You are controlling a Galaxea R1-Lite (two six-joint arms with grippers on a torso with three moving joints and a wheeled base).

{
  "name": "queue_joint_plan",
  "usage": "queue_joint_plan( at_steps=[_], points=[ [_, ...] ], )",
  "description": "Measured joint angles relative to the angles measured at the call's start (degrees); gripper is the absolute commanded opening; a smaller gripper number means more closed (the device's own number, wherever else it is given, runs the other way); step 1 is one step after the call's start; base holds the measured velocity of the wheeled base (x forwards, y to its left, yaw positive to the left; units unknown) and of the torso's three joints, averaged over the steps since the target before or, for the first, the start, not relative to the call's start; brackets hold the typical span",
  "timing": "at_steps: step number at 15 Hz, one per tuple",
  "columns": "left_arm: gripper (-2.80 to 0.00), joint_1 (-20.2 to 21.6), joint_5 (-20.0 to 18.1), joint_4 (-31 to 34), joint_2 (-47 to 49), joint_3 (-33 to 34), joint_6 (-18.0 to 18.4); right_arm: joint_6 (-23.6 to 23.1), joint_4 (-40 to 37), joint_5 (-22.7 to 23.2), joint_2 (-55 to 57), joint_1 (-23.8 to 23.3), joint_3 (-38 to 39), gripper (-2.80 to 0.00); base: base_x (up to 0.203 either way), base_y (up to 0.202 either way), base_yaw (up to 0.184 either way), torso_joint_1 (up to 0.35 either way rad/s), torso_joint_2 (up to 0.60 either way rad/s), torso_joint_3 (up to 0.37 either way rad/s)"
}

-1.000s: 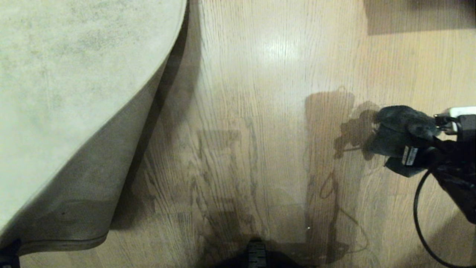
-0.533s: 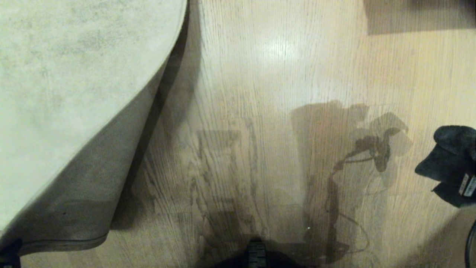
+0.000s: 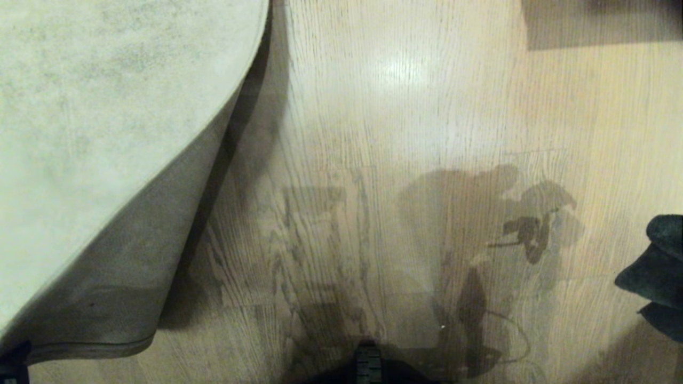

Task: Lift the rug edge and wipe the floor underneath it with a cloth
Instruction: Lay down the carpet

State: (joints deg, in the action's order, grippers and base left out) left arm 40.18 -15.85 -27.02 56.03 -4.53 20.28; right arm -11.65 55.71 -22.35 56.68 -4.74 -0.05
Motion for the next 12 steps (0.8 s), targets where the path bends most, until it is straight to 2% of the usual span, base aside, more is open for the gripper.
queue_joint_plan(
  at_steps=[5, 9, 12],
  points=[
    [-2.80, -0.3, 0.0, 0.0, 0.0, 0.0, 0.0, -0.1, -19.1, 1.3, -17.3, 0.3, 0.0, -2.80, 0.000, 0.000, 0.000, 0.000, 0.00, 0.000],
    [-2.80, -0.3, 0.0, 0.0, -0.2, 0.1, 0.0, -1.1, -36.2, 5.3, -34.0, 1.9, 0.0, -2.80, 0.000, 0.000, 0.000, 0.000, 0.00, 0.000],
    [-2.80, -0.3, 0.0, 0.0, -0.3, 0.1, 0.0, -1.3, -51.2, 10.3, -46.5, 4.0, -1.8, -2.80, 0.000, 0.000, 0.000, 0.000, 0.00, 0.000]
  ],
)
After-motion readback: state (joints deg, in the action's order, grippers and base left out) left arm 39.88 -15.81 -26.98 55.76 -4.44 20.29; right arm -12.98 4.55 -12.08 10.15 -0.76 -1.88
